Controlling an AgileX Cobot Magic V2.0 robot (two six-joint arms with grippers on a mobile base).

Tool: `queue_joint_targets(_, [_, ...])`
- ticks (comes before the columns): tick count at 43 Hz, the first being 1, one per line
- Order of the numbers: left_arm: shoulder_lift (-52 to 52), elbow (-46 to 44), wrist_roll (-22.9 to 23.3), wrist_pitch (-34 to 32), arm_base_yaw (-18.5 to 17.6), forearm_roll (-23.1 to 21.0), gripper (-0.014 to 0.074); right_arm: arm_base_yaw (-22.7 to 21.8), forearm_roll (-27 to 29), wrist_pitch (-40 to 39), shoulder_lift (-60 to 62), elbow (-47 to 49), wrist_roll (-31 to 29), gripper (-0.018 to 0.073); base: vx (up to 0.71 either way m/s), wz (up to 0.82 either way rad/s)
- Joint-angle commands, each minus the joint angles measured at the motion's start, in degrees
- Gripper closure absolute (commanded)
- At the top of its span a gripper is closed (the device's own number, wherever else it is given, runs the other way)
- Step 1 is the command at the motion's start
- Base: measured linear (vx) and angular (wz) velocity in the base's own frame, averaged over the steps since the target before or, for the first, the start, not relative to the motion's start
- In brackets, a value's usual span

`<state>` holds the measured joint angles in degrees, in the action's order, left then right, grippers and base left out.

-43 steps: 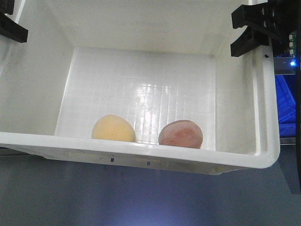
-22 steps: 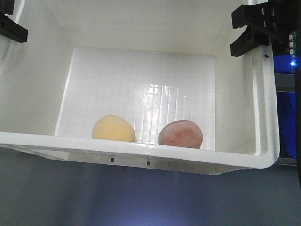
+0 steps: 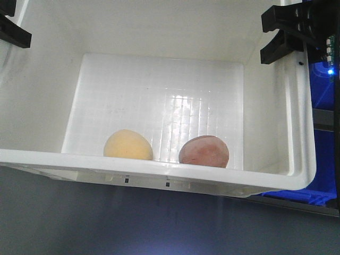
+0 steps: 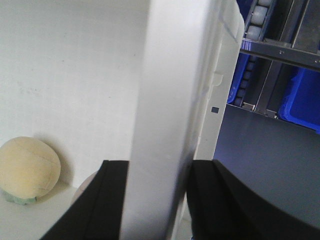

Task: Place moving items into box and shelve
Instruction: 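Hold the tote above the row of blue bins while the base aligns, then keep both grippers clamped on the tote walls while approaching the shelf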

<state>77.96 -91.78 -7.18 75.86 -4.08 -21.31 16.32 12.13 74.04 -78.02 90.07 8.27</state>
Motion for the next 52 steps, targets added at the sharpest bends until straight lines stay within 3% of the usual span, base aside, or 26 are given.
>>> queue_joint_targets(1, [-2.42, -2.40, 0.13, -3.94, -0.57, -8.34, 0.0594, 0.38, 7.60, -3.60, 2.34, 2.71, -1.58, 0.0559, 0.17, 0.13])
queue_joint_targets(52, [-2.42, -2.40, 0.13, -3.94, -0.57, -8.34, 0.0594, 0.38, 7.60, -3.65, 2.34, 2.71, -1.58, 0.0559, 0.15, 0.00])
